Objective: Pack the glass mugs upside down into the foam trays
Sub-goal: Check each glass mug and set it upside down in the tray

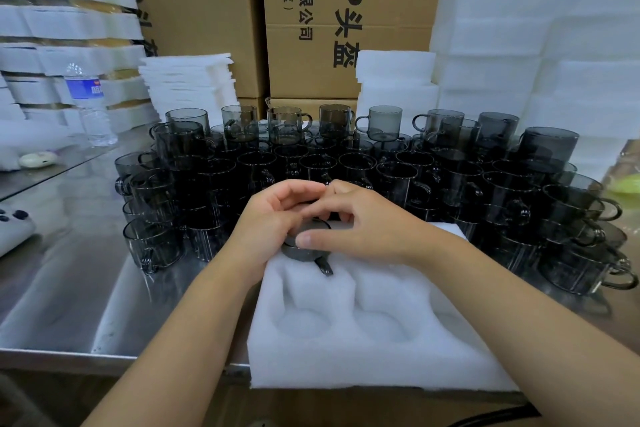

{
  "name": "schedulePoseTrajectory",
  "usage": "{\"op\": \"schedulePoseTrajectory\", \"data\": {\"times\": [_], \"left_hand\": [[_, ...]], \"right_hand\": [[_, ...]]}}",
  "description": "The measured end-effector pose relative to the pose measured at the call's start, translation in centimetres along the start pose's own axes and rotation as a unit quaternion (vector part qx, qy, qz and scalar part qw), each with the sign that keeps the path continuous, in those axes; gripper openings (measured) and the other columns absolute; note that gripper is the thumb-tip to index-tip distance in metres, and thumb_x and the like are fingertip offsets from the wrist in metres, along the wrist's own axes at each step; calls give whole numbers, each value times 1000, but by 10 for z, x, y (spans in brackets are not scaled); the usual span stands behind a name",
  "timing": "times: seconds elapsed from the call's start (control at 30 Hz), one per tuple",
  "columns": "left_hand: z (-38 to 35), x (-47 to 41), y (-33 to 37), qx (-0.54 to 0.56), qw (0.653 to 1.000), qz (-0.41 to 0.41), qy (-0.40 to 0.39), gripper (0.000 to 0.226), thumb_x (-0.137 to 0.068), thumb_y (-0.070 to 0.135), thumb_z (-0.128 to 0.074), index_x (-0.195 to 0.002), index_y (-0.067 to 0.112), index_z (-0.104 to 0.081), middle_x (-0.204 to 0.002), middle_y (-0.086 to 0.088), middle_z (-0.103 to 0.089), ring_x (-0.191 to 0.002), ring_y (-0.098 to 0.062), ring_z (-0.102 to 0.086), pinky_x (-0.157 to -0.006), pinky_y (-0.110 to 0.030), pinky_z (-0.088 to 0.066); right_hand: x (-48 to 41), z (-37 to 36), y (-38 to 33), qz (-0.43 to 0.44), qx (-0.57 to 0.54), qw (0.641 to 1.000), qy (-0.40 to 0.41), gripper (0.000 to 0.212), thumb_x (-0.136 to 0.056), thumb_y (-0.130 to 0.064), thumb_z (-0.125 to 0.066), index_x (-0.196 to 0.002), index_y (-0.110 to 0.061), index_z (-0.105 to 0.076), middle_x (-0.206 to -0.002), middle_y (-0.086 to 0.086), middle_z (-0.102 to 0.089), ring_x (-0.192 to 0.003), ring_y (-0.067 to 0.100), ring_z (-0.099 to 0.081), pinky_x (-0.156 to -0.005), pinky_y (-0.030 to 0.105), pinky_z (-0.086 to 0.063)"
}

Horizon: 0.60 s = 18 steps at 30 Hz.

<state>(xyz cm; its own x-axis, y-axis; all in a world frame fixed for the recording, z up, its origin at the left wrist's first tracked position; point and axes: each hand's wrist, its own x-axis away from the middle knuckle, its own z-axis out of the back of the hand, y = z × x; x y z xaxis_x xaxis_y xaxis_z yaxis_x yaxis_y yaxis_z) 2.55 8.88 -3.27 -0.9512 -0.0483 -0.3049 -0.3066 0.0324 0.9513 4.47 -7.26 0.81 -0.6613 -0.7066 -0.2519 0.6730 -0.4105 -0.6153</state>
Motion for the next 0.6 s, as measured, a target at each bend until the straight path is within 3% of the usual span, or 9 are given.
{"op": "schedulePoseTrajectory", "data": {"times": [0.13, 0.23, 0.37, 0.43, 0.47, 0.53, 0.6], "left_hand": [[1, 0, 2, 47, 999, 17, 14, 47, -59, -5, -48, -85, 24, -76, -104, -8, -73, -99, -26, -69, -82, -38, -54], [1, 0, 0, 71, 997, 12, 15, 50, -65, -12, -44, -85, 21, -76, -104, -11, -73, -98, -29, -70, -75, -34, -55], [1, 0, -1, 51, 998, -11, 23, 49, -66, -11, -45, -81, 23, -76, -100, -9, -74, -96, -27, -70, -74, -29, -56], [0, 0, 0, 56, 998, -10, 36, 44, -60, -3, -47, -79, 23, -76, -94, -8, -75, -91, -23, -71, -76, -29, -56], [0, 0, 1, 59, 997, -12, 42, 42, -59, -1, -47, -78, 23, -76, -91, -7, -75, -88, -20, -71, -75, -28, -56], [0, 0, 2, 76, 995, -17, 56, 38, -60, 2, -48, -75, 23, -77, -89, -8, -75, -82, -17, -71, -72, -25, -56], [0, 1, 3, 90, 993, -19, 67, 36, -61, 3, -48, -73, 21, -77, -88, -9, -75, -78, -15, -71, -69, -22, -55]], "right_hand": [[0, 0, 4, 26, 36, 999, -13, 32, -73, -40, -78, -104, -41, -70, -87, -31, -50, -95, -19, -40, -89, 4, -27], [-1, 2, 4, 28, 59, 998, -17, 34, -73, -43, -78, -106, -40, -70, -85, -23, -49, -91, -22, -38, -82, -2, -26], [1, 1, 3, 45, 97, 994, -9, 30, -78, -45, -72, -106, -36, -71, -77, -13, -47, -83, -6, -44, -77, 11, -33], [0, -1, 1, 64, 109, 990, 62, 25, -83, -45, -64, -99, -29, -74, -73, -8, -49, -77, 4, -45, -76, 25, -37], [-1, -1, 2, 66, 105, 983, 135, 25, -83, -41, -60, -93, -24, -75, -71, -4, -51, -75, 10, -47, -75, 30, -39], [-4, 4, 3, 46, 115, 943, 308, 20, -82, -29, -57, -88, -19, -73, -72, -2, -52, -80, 19, -49, -78, 37, -39], [-7, 10, 9, -29, 161, 894, 417, 19, -82, -20, -57, -96, -19, -70, -86, -5, -51, -94, 23, -47, -87, 35, -33]]}}
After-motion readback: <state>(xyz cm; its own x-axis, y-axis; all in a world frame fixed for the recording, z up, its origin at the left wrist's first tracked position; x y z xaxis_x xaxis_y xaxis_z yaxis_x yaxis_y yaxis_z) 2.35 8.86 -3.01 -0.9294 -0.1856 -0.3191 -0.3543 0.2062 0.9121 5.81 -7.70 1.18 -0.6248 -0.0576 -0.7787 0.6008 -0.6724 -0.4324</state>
